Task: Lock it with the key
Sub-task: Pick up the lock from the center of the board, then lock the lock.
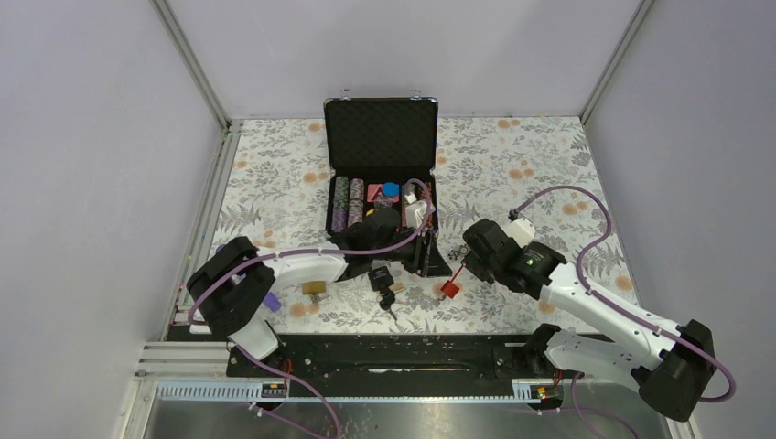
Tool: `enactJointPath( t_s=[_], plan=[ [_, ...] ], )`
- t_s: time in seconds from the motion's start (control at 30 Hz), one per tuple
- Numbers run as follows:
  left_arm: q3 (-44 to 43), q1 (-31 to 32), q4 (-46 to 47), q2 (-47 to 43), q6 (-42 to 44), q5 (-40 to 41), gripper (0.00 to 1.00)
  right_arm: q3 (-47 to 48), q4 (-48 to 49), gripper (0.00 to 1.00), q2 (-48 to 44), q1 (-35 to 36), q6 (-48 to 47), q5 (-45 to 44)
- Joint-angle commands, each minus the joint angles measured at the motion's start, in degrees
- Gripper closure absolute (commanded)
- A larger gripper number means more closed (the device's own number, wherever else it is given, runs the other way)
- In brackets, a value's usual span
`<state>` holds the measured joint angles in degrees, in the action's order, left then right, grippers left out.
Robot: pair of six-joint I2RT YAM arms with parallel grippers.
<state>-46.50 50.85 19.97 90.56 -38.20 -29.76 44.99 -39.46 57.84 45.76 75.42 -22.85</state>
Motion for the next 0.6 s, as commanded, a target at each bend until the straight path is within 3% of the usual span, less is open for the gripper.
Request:
enactJointPath(
  t_s=[0.0,0.3,0.57],
  plan=[
    [-2.80,1.93,5.60,2.10,-0.18,1.37,0.49,2.47,0.61,1.00,-2.03,0.47,-1.06,0.12],
    [-3.69,4.39,7.83,4.43,-0.41,2.82,0.60,2.11,1.49,1.00,-2.63,0.43,0.33,3.12],
    [-3.95,4.87,7.81,5.12,-0.50,2.69,1.00,1.78,1.80,1.00,-2.92,0.48,1.51,4.00]
  ],
)
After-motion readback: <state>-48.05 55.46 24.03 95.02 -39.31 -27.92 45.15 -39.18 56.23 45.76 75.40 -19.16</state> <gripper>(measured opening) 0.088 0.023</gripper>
